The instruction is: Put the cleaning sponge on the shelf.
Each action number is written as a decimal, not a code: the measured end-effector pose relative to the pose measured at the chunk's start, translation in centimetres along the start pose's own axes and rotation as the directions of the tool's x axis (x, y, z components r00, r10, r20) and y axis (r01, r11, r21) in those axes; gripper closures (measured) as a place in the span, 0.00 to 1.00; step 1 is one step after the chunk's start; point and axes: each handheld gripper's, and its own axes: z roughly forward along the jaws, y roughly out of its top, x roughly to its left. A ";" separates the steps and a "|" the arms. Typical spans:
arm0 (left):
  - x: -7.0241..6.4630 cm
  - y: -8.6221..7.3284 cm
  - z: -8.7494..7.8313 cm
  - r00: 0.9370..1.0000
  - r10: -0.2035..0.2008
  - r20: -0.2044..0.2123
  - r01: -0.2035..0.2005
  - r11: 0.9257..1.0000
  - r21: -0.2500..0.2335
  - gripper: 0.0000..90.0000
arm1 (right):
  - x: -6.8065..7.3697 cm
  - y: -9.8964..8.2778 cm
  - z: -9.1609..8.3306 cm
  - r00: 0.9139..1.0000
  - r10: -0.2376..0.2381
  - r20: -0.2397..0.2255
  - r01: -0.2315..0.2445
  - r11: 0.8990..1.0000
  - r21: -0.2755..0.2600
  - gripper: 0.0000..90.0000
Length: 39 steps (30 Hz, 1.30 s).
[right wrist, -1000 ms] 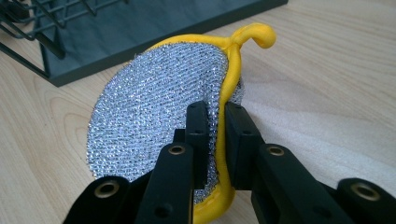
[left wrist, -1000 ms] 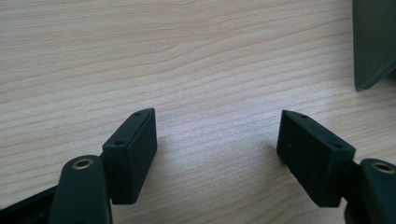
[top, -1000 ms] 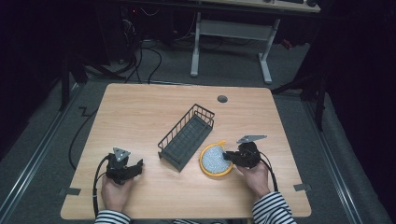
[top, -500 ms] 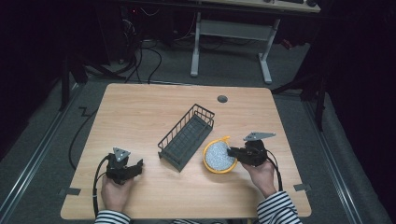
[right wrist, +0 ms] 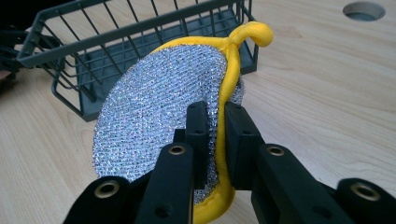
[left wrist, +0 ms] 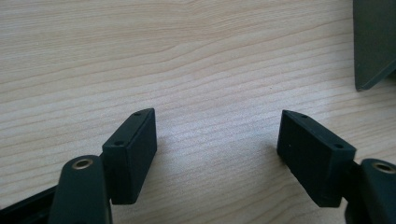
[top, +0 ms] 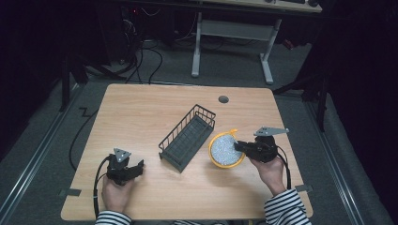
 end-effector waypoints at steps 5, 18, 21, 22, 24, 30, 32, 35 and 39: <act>0.0 0.0 0.0 1.000 -0.001 -0.001 0.001 1.000 0.000 0.33 | -0.1 0.1 -0.6 1.000 -0.004 -0.010 0.004 1.000 -0.021 0.91; 0.0 0.0 0.0 1.000 -0.001 0.002 0.001 1.000 0.002 0.33 | 0.3 2.8 -1.2 0.999 -0.037 -0.023 0.035 0.998 -0.053 0.91; 0.0 0.0 0.0 1.000 -0.002 0.002 0.002 1.000 0.000 0.33 | 0.7 3.8 -1.5 0.998 -0.054 -0.021 0.053 0.996 -0.071 0.90; 0.0 0.0 0.0 1.000 -0.002 0.002 0.002 1.000 0.000 0.33 | 0.7 3.8 -1.5 0.998 -0.054 -0.021 0.053 0.996 -0.071 0.90; 0.0 0.0 0.0 1.000 -0.002 0.002 0.002 1.000 0.000 0.33 | 0.9 4.6 -1.5 0.998 -0.061 -0.022 0.059 0.994 -0.092 0.91; 0.0 0.0 0.0 1.000 -0.003 0.002 0.003 1.000 0.000 0.33 | 1.9 7.6 -0.2 0.995 -0.088 -0.046 0.082 0.991 -0.110 0.90; 0.0 0.0 0.0 1.000 -0.003 0.003 0.003 1.000 0.000 0.33 | 2.2 8.5 0.3 0.994 -0.095 -0.053 0.089 0.990 -0.107 0.90; 0.0 0.0 0.0 1.000 -0.003 0.003 0.003 1.000 0.000 0.33 | 2.9 9.8 1.3 0.992 -0.111 -0.065 0.104 0.989 -0.106 0.90; 0.0 0.0 0.0 1.000 -0.003 0.003 0.003 1.000 0.000 0.33 | 3.6 11.2 2.7 0.989 -0.126 -0.082 0.117 0.988 -0.098 0.90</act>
